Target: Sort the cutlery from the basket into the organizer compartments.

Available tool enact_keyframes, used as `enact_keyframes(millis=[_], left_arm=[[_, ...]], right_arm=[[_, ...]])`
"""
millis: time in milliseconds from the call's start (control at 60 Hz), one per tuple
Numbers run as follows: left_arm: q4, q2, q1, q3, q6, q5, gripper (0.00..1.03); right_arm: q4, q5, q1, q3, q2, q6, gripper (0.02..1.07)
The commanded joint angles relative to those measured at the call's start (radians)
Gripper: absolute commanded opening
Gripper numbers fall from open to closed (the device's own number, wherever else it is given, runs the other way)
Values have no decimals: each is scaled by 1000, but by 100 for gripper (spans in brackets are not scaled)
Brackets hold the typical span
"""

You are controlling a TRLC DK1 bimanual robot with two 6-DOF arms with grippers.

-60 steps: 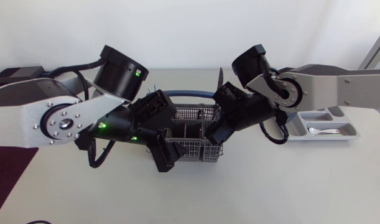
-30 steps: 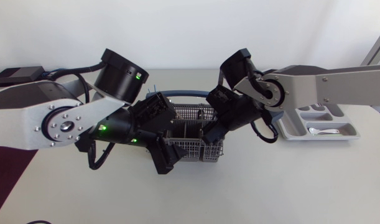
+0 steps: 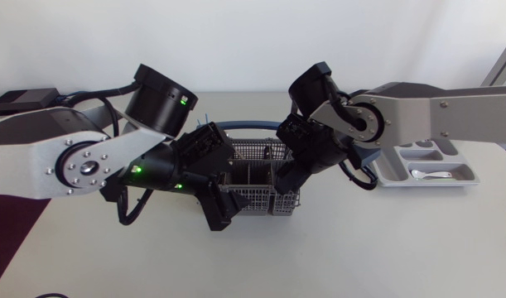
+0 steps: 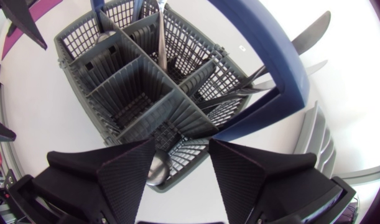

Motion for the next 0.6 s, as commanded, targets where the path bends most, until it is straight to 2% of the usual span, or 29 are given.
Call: enact_keyframes(millis=[0, 317, 583], left_arm=[[4, 3, 5, -26, 18, -1, 94], [12, 6, 5, -27, 21, -1, 94], [13, -2, 34, -56, 50, -9, 94]], right_arm=[[-48, 57, 12, 9, -9, -23, 66], [-146, 78, 58, 97, 0, -15, 66], [-163, 78, 101, 127, 87, 38, 66]])
